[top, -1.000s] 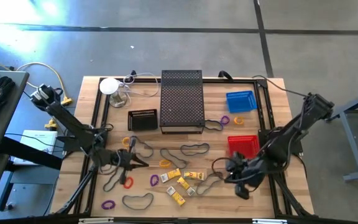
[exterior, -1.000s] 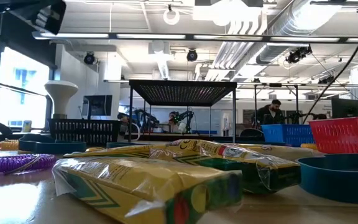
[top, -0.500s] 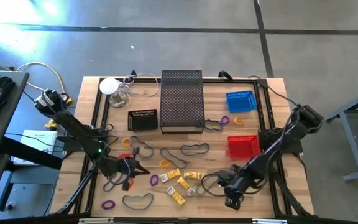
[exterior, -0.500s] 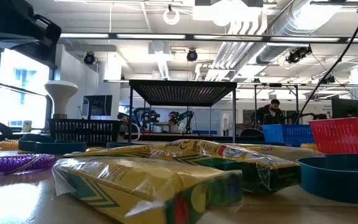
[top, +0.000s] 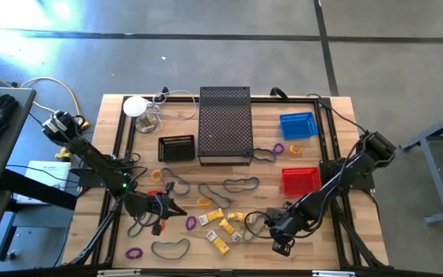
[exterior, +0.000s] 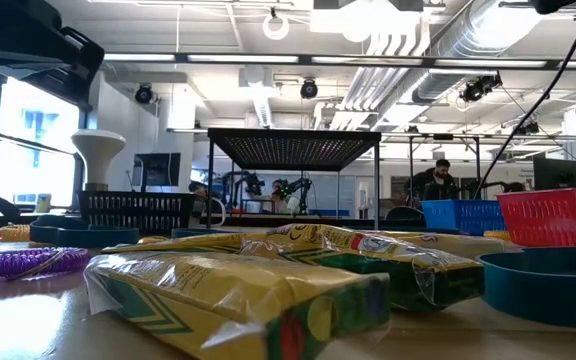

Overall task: Pick & Place Office Desk Supplies
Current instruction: Put the violet spring keychain into the blue bin

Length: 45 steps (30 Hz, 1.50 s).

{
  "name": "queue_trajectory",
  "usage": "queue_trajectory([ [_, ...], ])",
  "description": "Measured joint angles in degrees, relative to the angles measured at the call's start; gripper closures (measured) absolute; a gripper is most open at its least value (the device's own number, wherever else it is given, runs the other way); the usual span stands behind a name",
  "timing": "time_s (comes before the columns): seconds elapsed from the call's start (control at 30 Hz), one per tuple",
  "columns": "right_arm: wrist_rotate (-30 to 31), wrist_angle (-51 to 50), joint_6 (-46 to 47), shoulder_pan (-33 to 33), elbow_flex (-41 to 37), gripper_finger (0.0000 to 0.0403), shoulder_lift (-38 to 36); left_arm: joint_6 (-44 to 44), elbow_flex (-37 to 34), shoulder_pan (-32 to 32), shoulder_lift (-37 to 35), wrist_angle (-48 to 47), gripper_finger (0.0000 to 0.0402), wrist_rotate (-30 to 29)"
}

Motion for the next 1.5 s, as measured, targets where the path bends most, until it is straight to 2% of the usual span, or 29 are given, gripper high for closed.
queue_trajectory([
  [0.1, 0.02, -2.22, 0.28, 1.31, 0.01, 0.0401, -0.02, 0.00, 0.00, 0.38, 0.00, 0.00, 0.0401, 0.00],
  [0.23, 5.24, -7.25, 6.39, 2.30, 0.00, 0.0401, -0.02, 0.00, 0.00, 0.68, 0.00, -0.02, 0.0401, -0.02],
  [0.57, 6.56, -7.85, 19.01, 3.48, 0.00, 0.0393, -0.02, 0.02, -0.04, 0.68, -0.02, 1.12, 0.0401, -0.02],
  [0.7, 6.62, -9.02, 21.86, 4.07, 0.02, 0.0358, 0.43, 0.01, -0.04, 0.68, -0.02, 1.65, 0.0401, 0.00],
  [0.87, 5.80, -14.68, 29.63, 4.62, -0.01, 0.0292, 2.26, 0.02, -0.04, 0.68, -0.04, 2.10, 0.0401, 0.00],
  [1.0, 5.59, -13.88, 28.12, 4.56, 0.02, 0.0245, 3.26, 0.02, -0.04, 0.75, -0.04, 2.45, 0.0401, -0.01],
  [1.1, 6.85, -13.02, 26.90, 4.51, 0.02, 0.0225, 3.79, 0.02, -0.04, 0.76, -0.04, 2.51, 0.0401, 0.00],
  [1.33, 4.68, -14.36, 32.84, 4.20, -0.06, 0.0226, 5.87, -0.07, -0.04, 0.78, -0.04, 2.82, 0.0401, 0.00],
  [1.4, 4.61, -14.38, 32.81, 3.78, -0.04, 0.0229, 6.23, 0.02, -0.04, 0.79, -0.04, 2.82, 0.0401, 0.00],
  [1.5, 4.85, -14.40, 27.94, 3.70, -0.11, 0.0235, 6.30, 1.44, -0.04, 0.77, -0.04, 2.75, 0.0401, 0.00],
])
